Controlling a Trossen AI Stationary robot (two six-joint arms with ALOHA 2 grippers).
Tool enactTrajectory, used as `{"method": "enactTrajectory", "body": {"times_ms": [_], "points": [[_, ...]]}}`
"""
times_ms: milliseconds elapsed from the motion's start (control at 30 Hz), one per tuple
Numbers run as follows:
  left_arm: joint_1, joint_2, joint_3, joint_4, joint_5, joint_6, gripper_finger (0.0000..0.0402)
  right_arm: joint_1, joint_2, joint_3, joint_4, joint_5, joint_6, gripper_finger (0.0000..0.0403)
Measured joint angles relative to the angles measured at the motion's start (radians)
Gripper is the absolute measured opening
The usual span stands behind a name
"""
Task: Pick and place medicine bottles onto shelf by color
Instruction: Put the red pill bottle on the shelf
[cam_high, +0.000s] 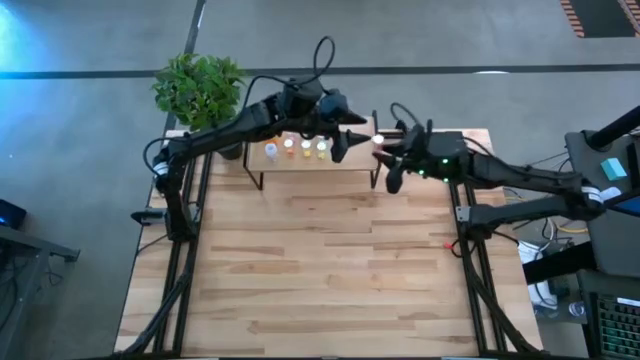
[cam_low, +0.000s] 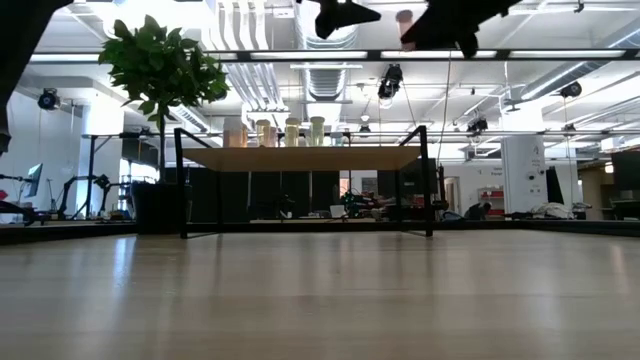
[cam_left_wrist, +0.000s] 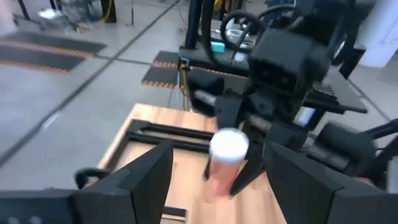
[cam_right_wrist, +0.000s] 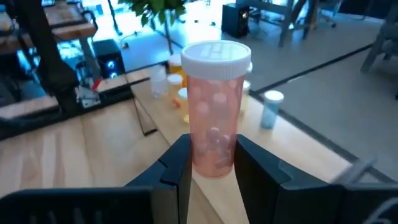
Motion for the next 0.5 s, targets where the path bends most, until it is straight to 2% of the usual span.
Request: {"method": "enactTrajectory", "body": {"times_ms": [100,167,233,300,500], "points": [[-0.021,-0.021,0.0,-0.061,-0.012,-0.018,0.0233,0.017,0.047,0.003,0.025,-0.003,-0.01,0.0095],[-0.038,-0.046,0.003,-0.127,-0.111,-0.017,0.0233,0.019,0.084,0.032,0.012,-0.031,-0.036,0.0095],[-0.056,-0.077,0.006,-0.171,-0.256,-0.009,0.0233,0.021,0.129,0.078,-0.002,-0.061,-0.083,0.0095],[-0.07,-0.095,0.005,-0.171,-0.349,0.023,0.0233,0.021,0.182,0.133,-0.031,-0.07,-0.129,0.0095],[-0.103,-0.097,0.01,-0.161,-0.363,0.035,0.0233,0.021,0.341,0.304,-0.113,-0.081,-0.236,0.0096]]}}
